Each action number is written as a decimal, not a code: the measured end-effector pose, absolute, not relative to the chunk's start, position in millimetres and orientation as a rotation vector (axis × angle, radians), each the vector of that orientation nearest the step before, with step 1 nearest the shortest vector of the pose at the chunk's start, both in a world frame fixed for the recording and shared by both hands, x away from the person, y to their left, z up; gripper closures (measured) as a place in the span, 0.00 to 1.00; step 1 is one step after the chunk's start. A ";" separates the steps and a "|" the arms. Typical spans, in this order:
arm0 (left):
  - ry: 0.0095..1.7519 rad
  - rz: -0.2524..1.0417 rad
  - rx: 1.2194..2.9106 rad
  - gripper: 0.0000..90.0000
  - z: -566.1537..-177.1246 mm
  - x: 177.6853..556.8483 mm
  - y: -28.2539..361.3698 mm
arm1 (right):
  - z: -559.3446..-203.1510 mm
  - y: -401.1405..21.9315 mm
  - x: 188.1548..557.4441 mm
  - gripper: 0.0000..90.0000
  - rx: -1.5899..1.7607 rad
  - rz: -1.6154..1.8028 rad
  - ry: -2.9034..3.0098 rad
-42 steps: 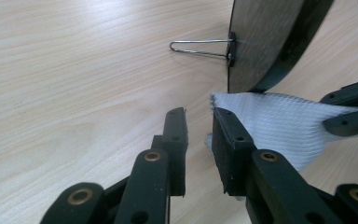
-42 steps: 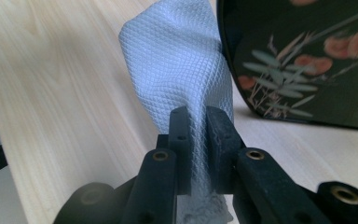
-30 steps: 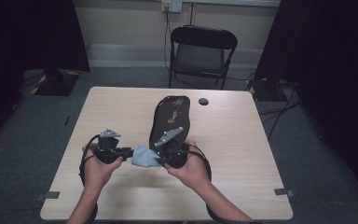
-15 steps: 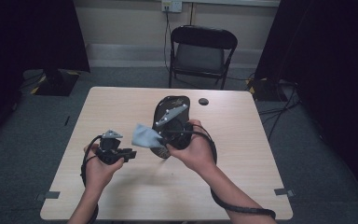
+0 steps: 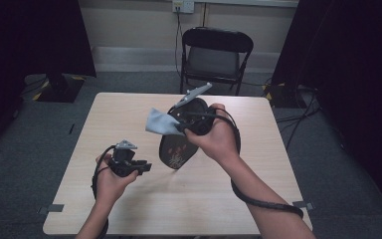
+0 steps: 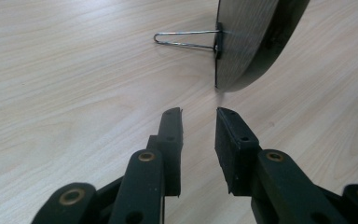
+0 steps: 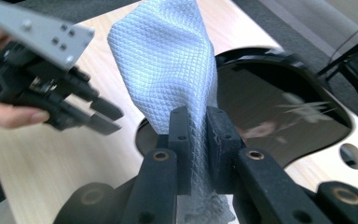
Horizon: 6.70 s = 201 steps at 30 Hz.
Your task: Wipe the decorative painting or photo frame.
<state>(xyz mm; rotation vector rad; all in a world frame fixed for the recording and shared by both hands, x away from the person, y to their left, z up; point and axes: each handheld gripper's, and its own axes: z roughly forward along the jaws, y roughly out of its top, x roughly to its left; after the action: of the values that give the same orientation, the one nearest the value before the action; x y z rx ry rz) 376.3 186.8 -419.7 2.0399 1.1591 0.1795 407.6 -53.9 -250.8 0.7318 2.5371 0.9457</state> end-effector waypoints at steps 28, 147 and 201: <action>1.067 0.174 2.067 0.74 -423.1 382.8 165.1 | -236.7 -97.1 466.5 0.91 1.000 0.854 2.396; 0.948 0.210 2.106 0.87 -421.4 389.7 154.1 | -454.4 -124.6 461.5 0.91 1.307 0.655 2.578; 1.097 0.191 2.087 0.57 -426.6 381.5 189.9 | -442.4 -194.1 401.9 0.47 1.207 0.894 2.460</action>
<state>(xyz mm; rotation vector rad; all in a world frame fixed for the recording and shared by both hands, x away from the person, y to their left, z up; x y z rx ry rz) 381.5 189.9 -426.6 2.0872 1.0971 0.1913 401.9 -194.1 -442.4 1.2074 2.4600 0.8942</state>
